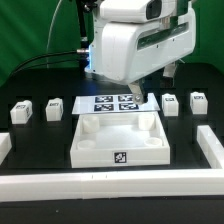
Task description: Assemble one leg
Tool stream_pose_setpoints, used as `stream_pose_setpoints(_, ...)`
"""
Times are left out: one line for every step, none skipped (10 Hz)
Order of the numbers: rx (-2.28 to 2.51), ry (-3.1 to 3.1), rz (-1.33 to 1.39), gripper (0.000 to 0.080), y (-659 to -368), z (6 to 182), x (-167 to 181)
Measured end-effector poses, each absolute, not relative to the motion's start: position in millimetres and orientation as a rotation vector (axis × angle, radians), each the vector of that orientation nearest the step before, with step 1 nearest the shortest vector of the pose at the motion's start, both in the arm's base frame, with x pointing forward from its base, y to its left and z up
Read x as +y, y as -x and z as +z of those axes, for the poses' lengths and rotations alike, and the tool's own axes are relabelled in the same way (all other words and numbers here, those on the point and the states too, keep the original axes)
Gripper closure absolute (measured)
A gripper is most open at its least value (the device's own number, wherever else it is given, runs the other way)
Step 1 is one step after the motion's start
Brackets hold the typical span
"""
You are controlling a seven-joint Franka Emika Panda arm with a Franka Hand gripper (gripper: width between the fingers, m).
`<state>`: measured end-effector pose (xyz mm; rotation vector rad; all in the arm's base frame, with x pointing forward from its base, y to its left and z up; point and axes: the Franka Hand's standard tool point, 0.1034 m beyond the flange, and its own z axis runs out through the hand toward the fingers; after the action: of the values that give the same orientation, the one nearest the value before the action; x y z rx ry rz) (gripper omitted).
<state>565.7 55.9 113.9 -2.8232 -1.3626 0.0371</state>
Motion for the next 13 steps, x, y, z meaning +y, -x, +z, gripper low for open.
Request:
stream_pose_setpoints(-1.363,2.823,0.037,0.015,-565,113.5,55)
stream_pose_setpoints(-1.447,2.788,0.019,0.015,-560,107.5,44)
stream_pose_setpoints(-1.507,2.756,0.02,0.015,-548,101.4,37)
stream_pose_setpoints(-1.577,2.715,0.029,0.015,-535,98.3,33)
stream_pose_setpoints(-1.671,2.656,0.035,0.015,-522,95.1,29)
stream_pose_setpoints(-1.772,2.58,0.057,0.015,-510,91.2,26)
stream_pose_setpoints(-1.817,2.542,0.074,0.015,-504,87.8,25)
stream_pose_setpoints(-1.8,2.555,0.072,0.015,-505,88.0,25)
stream_pose_setpoints(-1.8,2.554,0.074,0.015,-504,87.5,25)
stream_pose_setpoints(-1.799,2.554,0.075,0.015,-504,87.0,25)
stream_pose_setpoints(-1.799,2.553,0.076,0.015,-504,86.6,25)
stream_pose_setpoints(-1.845,2.521,0.074,0.015,-503,85.6,24)
stream_pose_setpoints(-1.939,2.451,0.062,0.015,-497,82.4,21)
